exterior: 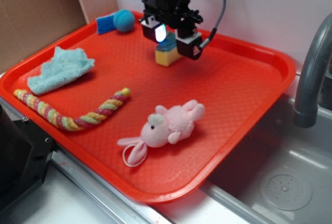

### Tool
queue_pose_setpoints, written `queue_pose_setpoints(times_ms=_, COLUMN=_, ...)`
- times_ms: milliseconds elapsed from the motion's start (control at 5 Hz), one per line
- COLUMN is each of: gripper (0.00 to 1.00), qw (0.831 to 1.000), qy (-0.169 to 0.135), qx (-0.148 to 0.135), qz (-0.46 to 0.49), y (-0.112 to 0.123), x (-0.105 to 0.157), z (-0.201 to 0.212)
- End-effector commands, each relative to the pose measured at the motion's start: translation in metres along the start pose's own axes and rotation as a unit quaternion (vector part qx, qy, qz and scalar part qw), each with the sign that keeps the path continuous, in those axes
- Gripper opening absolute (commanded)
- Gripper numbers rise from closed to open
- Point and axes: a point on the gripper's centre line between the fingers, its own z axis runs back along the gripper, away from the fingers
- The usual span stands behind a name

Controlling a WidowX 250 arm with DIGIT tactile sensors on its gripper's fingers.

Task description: Grab the green sponge.

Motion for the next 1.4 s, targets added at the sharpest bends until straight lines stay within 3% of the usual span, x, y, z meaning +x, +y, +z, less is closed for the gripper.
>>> queue_pose_setpoints(times_ms=0, gripper=0.00, qw=1.000, qy=-0.010, qx=-0.002, qz=0.026, y=0.009, x=0.016, z=0.005)
queue_pose_setpoints(times_ms=200, gripper=0.00, qw=0.999, qy=-0.002, qx=-0.003, qz=0.054, y=0.019, x=0.015, z=0.004)
queue_pose_setpoints(times_ms=400, gripper=0.00, qw=0.996, qy=-0.016, qx=-0.001, qz=0.089, y=0.024, x=-0.018, z=0.032)
queue_pose_setpoints(times_ms=800, gripper=0.00, qw=0.990, qy=-0.051, qx=-0.028, qz=0.128, y=0.026, x=-0.099, z=0.079)
queue_pose_setpoints(times_ms=1000, gripper=0.00, qw=0.990, qy=-0.067, qx=-0.027, qz=0.119, y=0.035, x=-0.106, z=0.092)
queue_pose_setpoints(times_ms=1200, gripper=0.00, qw=0.992, qy=-0.053, qx=-0.027, qz=0.109, y=0.045, x=-0.094, z=0.106)
